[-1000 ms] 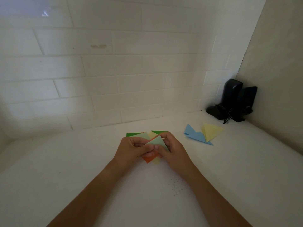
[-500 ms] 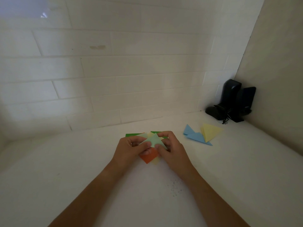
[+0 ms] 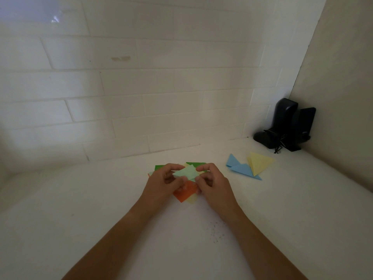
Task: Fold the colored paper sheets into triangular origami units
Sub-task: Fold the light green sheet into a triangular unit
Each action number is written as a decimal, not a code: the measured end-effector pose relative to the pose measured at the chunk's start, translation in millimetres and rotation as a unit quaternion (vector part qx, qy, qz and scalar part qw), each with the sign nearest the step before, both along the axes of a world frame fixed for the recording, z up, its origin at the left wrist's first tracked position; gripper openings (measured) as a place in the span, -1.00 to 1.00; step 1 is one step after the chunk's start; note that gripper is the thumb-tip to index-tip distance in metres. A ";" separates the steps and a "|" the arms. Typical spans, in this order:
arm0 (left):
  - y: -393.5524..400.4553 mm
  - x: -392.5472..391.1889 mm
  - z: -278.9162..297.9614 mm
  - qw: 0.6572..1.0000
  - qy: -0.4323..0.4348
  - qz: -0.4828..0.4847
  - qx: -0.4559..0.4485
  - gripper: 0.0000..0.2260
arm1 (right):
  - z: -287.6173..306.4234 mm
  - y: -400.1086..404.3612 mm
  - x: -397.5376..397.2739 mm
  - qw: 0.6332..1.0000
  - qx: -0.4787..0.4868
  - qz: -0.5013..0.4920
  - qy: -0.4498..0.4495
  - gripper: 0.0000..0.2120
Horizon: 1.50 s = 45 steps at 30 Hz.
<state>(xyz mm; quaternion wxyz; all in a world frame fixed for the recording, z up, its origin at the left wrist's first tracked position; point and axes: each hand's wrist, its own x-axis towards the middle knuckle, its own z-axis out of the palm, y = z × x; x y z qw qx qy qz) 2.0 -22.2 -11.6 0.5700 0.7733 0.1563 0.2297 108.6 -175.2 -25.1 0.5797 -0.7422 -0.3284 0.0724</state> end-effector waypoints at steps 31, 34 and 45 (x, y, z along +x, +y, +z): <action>10.2 1.9 -5.0 0.990 -0.049 0.129 0.017 -0.84 | -0.5 0.7 -0.9 0.998 -0.028 0.044 -0.036 -0.69; 6.0 2.8 -4.8 0.993 -0.029 0.108 0.033 -0.86 | -0.3 1.8 -1.0 0.998 -0.018 0.038 -0.040 -0.66; 11.1 2.4 -8.8 0.994 -0.004 0.110 0.003 -0.89 | 0.0 0.6 -1.2 0.996 0.012 0.059 -0.058 -0.57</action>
